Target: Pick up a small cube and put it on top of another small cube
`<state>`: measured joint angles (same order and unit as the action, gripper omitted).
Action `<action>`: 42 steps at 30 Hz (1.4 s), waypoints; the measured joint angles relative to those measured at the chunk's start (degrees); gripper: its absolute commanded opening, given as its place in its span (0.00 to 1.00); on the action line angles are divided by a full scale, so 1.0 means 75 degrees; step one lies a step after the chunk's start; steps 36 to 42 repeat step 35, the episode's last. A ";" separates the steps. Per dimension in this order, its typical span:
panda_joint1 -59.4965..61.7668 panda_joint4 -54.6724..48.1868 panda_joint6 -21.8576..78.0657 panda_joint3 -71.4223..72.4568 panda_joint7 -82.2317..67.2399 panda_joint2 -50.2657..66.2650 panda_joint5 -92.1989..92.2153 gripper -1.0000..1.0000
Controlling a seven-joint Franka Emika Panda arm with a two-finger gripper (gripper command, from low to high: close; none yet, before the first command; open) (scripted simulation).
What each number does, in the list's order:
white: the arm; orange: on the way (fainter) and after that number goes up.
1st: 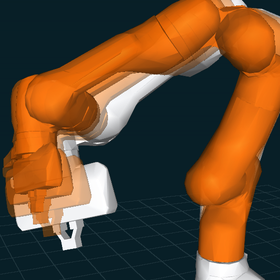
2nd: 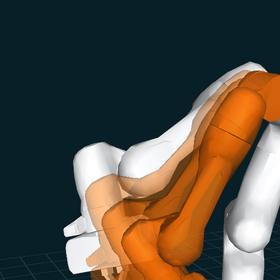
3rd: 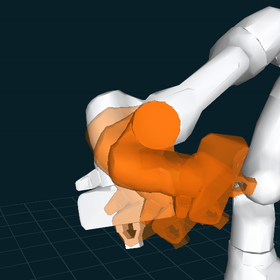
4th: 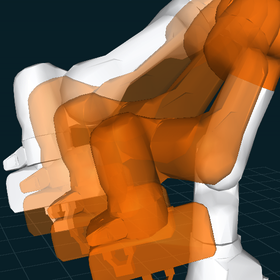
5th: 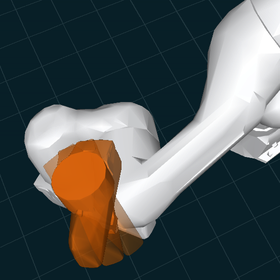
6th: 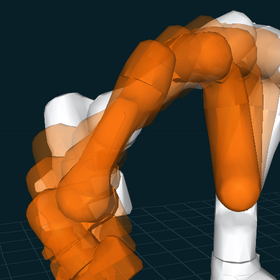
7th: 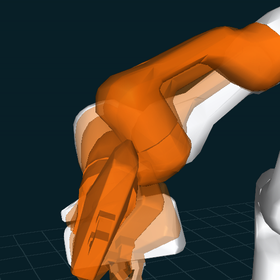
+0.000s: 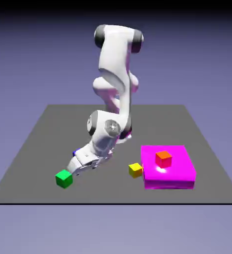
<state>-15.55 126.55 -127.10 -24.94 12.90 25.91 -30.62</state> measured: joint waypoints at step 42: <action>0.2023 0.1411 0.2922 -0.0553 0.2146 -0.0541 0.3268 1.00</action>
